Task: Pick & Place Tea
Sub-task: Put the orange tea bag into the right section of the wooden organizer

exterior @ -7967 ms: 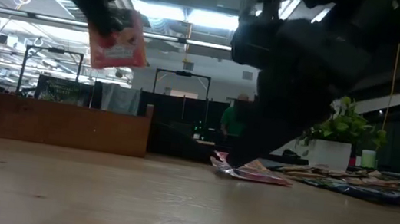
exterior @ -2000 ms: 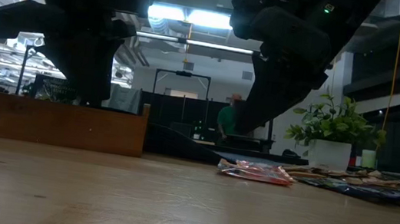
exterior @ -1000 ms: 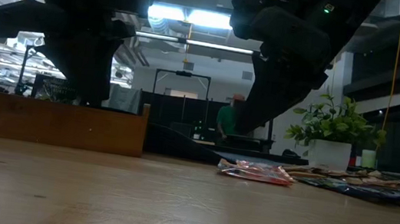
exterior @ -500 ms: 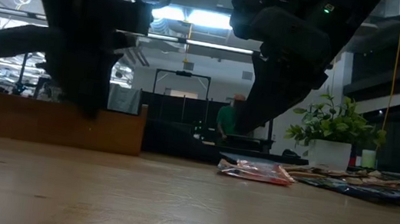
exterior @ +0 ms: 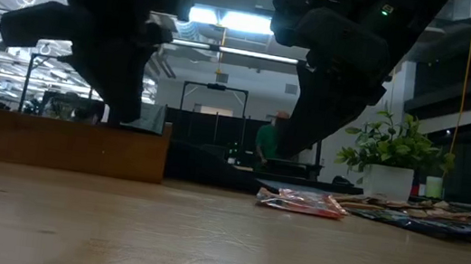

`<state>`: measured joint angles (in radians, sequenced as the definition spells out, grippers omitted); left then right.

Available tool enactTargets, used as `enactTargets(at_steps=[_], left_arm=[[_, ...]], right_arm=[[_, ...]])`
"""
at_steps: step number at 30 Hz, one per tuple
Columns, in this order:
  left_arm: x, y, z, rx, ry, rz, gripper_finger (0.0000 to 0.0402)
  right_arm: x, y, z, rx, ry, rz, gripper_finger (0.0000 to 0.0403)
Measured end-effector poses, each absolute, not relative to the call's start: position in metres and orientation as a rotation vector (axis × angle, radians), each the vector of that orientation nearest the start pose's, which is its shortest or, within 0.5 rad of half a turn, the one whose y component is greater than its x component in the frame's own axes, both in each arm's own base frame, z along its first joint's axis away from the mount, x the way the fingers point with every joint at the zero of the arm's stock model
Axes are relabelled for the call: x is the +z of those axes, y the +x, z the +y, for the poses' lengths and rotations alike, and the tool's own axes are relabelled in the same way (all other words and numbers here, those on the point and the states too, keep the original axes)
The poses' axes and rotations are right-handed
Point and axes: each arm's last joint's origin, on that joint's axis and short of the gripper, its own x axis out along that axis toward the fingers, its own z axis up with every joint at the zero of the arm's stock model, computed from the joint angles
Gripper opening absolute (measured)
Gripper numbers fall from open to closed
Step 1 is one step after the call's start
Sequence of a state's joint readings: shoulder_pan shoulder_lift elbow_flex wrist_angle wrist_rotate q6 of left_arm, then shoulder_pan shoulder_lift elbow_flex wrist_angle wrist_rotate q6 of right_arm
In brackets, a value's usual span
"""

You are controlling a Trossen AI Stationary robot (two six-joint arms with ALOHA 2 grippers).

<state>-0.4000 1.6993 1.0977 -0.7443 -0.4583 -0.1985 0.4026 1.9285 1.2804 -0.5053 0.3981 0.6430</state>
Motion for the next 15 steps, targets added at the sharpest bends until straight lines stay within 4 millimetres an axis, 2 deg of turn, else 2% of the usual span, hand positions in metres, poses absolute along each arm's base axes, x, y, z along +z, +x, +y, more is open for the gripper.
enactTargets(at_steps=[7, 15], left_arm=[[0.1841, 0.2888, -0.1072, 0.186, 0.376, 1.231, 0.0018], [0.1835, 0.2881, -0.1075, 0.168, 0.365, 1.246, 0.0036]], right_arm=[[0.1643, 0.3561, 0.1397, -0.324, 0.136, 1.004, 0.0033], [0.1643, 0.356, 0.1397, -0.323, 0.137, 1.004, 0.0033]])
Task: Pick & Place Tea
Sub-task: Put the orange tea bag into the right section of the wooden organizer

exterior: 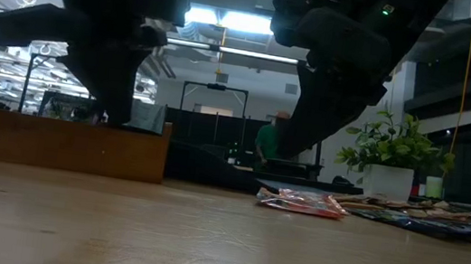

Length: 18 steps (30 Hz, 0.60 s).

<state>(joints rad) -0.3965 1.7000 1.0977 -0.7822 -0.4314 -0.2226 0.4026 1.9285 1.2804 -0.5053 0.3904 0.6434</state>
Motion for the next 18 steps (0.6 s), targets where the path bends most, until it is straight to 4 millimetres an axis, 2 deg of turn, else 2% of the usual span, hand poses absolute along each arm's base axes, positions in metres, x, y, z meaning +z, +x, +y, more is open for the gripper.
enactTargets(at_steps=[9, 18], left_arm=[[0.184, 0.2881, -0.1057, 0.22, 0.406, 1.228, 0.0102], [0.1789, 0.2854, -0.1061, 0.181, 0.378, 1.259, 0.0104]], right_arm=[[0.1643, 0.356, 0.1397, -0.323, 0.138, 1.004, 0.0033], [0.1643, 0.3558, 0.1403, -0.321, 0.138, 1.005, 0.0033]])
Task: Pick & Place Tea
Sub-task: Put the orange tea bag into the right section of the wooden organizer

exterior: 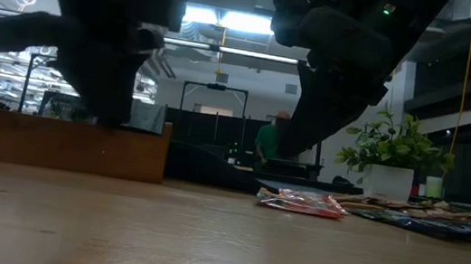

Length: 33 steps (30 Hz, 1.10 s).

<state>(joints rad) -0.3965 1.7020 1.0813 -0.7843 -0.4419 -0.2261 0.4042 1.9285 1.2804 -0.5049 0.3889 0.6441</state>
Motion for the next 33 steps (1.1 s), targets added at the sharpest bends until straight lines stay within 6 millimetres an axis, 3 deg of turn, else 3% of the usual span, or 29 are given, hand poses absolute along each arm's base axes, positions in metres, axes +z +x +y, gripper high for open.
enactTargets(at_steps=[6, 14, 18, 24, 33], left_arm=[[0.169, 0.279, -0.1006, 0.216, 0.367, 1.293, 0.0104], [0.1736, 0.2834, -0.1007, 0.222, 0.353, 1.271, 0.0095], [0.1742, 0.284, -0.1013, 0.2, 0.346, 1.276, 0.0073], [0.1751, 0.2847, -0.1007, 0.201, 0.324, 1.274, 0.0009], [0.1752, 0.2848, -0.1003, 0.214, 0.329, 1.269, 0.0002]], right_arm=[[0.1643, 0.3559, 0.1403, -0.321, 0.138, 1.005, 0.0033], [0.1643, 0.3559, 0.1403, -0.321, 0.137, 1.004, 0.0033], [0.1644, 0.356, 0.1403, -0.321, 0.137, 1.004, 0.0033], [0.1644, 0.356, 0.1403, -0.319, 0.133, 1.004, 0.0033], [0.1644, 0.3559, 0.1403, -0.32, 0.136, 1.004, 0.0033]])
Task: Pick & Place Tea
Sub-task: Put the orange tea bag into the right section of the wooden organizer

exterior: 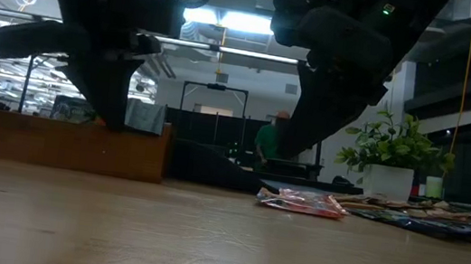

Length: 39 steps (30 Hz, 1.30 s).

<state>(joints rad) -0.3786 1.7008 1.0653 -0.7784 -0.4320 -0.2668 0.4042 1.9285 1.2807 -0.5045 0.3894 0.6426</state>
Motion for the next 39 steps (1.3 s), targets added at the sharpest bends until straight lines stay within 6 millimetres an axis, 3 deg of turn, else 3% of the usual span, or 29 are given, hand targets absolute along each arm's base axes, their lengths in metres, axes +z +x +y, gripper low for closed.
enactTargets(at_steps=[5, 16, 30, 39], left_arm=[[0.177, 0.283, -0.102, 0.217, 0.34, 1.265, 0.0002], [0.212, 0.284, -0.1, 0.227, 0.377, 1.23, 0.0001], [0.211, 0.292, -0.059, 0.264, 0.386, 1.32, 0.0001], [0.21, 0.294, -0.053, 0.265, 0.319, 1.325, 0.0004]], right_arm=[[0.164, 0.356, 0.14, -0.32, 0.136, 1.004, 0.0033], [0.164, 0.356, 0.14, -0.321, 0.136, 1.004, 0.0033], [0.165, 0.356, 0.142, -0.295, 0.153, 1.007, 0.0033], [0.165, 0.356, 0.144, -0.28, 0.137, 1.005, 0.0033]])
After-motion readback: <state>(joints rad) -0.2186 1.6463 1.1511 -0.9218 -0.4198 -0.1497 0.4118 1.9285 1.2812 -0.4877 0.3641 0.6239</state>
